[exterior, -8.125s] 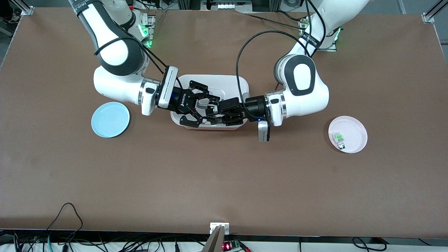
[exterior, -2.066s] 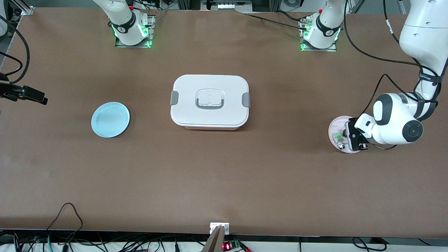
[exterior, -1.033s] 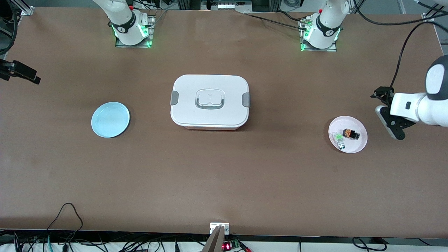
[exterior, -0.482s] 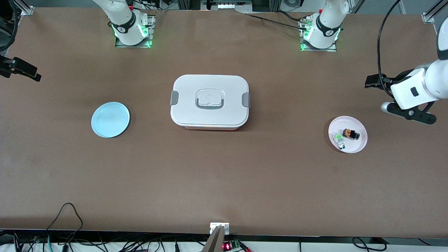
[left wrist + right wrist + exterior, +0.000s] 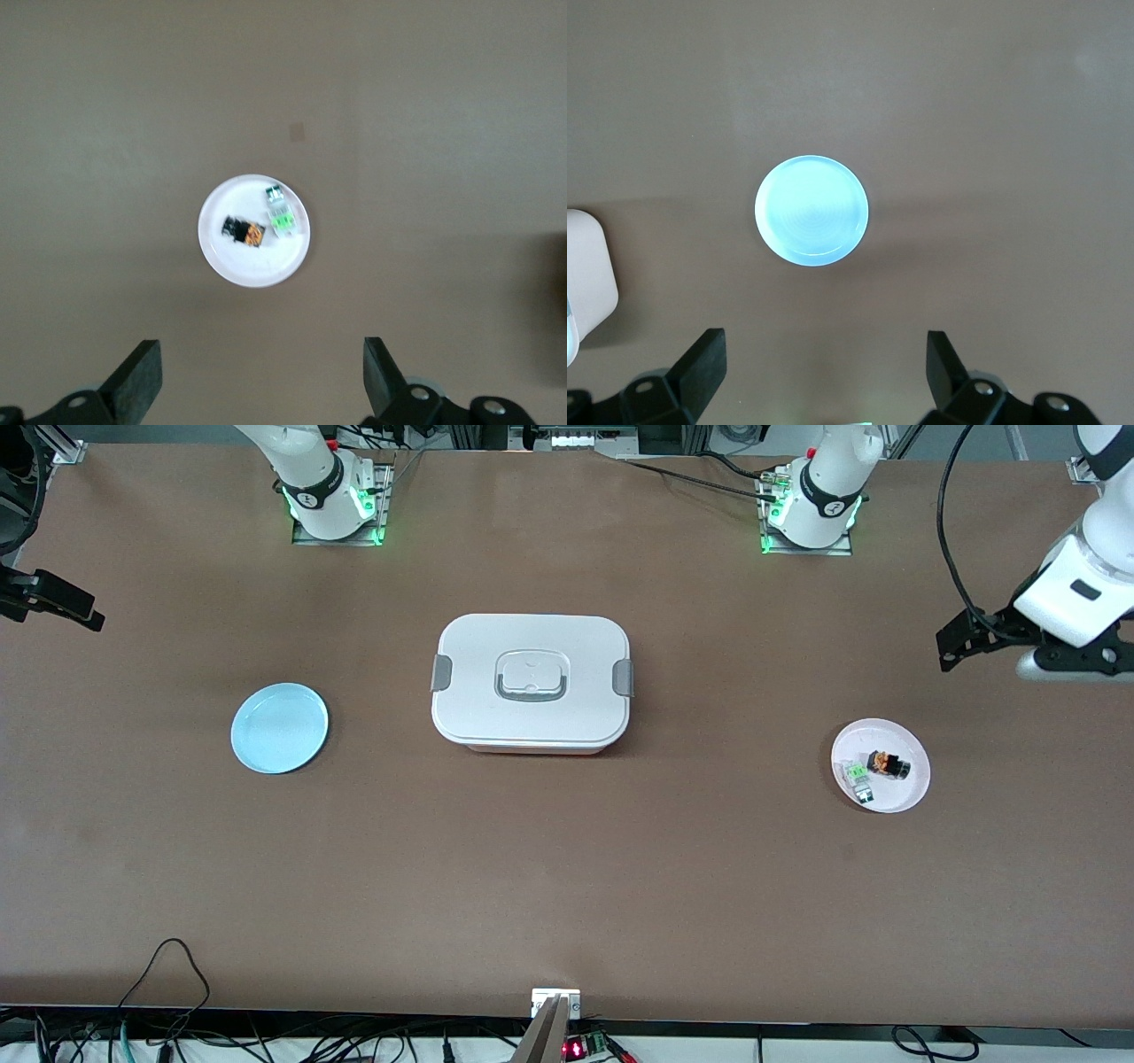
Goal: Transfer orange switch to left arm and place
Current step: 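Open the left gripper and raise it away from the pink dish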
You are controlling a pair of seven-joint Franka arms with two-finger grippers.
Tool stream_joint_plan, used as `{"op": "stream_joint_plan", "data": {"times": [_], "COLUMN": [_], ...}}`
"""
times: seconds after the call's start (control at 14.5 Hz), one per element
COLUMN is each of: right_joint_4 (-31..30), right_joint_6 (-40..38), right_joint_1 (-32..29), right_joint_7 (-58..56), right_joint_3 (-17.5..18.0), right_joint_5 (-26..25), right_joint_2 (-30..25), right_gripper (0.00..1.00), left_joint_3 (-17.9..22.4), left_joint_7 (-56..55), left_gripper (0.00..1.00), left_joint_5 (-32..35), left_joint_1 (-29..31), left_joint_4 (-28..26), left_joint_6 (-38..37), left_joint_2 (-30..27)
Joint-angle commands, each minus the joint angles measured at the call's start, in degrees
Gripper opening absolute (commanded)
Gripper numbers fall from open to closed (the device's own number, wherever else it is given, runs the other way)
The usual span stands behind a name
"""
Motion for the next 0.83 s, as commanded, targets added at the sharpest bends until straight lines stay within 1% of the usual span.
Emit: {"op": "stream_joint_plan", "data": {"times": [0.0,0.07,0.21,0.76], "right_joint_4": [0.0,0.0,0.0,0.0], "right_joint_6": [0.1,0.1,0.1,0.1], "right_joint_1": [0.0,0.0,0.0,0.0], "right_joint_7": [-0.8,-0.8,-0.8,-0.7], "right_joint_3": [0.1,0.2,0.1,0.2], "right_joint_5": [0.1,0.1,0.1,0.1], "right_joint_2": [-0.7,-0.7,-0.7,-0.7], "right_gripper": [1.00,1.00,1.00,1.00], "left_joint_3": [0.7,0.6,0.6,0.5], "left_joint_7": [-2.1,-2.0,-1.5,-1.3], "left_gripper": [1.00,1.00,1.00,1.00], "left_joint_5": [-2.5,-2.3,-2.2,-2.1], "left_joint_1": [0.0,0.0,-0.1,-0.1], "left_joint_4": [0.0,1.2,2.3,2.3], "left_joint_6": [-5.2,-6.6,-6.8,-7.0], "left_joint_2": [-0.4,0.3,0.9,1.1]}}
